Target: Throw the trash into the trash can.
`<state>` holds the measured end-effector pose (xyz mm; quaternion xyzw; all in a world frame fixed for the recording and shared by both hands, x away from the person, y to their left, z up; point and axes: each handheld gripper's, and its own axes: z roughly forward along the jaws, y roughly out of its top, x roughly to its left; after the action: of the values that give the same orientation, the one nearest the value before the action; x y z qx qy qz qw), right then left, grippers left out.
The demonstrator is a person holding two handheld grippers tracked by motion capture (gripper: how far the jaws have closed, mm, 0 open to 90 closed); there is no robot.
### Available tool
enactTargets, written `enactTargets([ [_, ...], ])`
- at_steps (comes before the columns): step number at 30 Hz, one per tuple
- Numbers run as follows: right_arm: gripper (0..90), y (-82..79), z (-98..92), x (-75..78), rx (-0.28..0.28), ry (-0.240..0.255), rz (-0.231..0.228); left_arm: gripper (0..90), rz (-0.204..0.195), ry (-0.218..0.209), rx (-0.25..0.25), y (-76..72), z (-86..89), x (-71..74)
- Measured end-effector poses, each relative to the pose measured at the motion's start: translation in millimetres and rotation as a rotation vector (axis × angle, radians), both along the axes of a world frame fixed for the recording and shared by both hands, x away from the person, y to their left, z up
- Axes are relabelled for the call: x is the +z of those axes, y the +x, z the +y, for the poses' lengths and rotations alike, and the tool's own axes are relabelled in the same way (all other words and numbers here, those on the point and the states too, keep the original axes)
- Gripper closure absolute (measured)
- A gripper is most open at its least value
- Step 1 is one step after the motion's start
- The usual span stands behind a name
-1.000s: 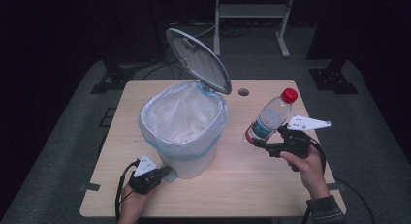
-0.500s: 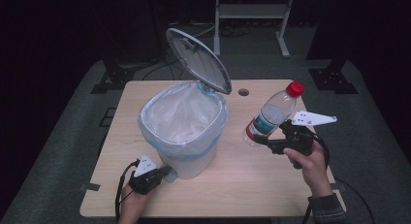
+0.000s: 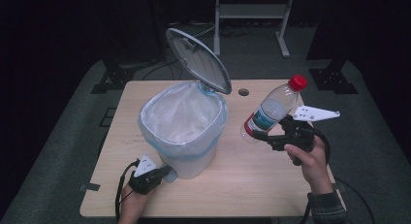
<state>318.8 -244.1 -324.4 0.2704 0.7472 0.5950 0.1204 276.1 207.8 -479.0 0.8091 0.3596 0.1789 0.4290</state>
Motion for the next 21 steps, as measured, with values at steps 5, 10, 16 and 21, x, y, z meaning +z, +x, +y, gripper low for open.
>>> enactTargets([
  [5,27.2,-1.1,1.5,6.9,0.014,0.009,0.000,88.8,0.000,-0.001,0.000,0.0,0.0,0.0],
  [10,27.2,-2.7,3.9,15.3,0.034,0.028,-0.001,88.8,0.001,-0.002,0.000,0.1,0.1,-0.1],
  [16,27.2,-3.5,8.2,26.0,0.055,0.048,-0.011,88.9,0.001,-0.003,0.000,0.1,0.1,-0.1],
  [21,27.3,-3.6,13.5,35.2,0.074,0.059,-0.018,88.8,0.002,-0.003,-0.001,0.1,0.2,0.0],
])
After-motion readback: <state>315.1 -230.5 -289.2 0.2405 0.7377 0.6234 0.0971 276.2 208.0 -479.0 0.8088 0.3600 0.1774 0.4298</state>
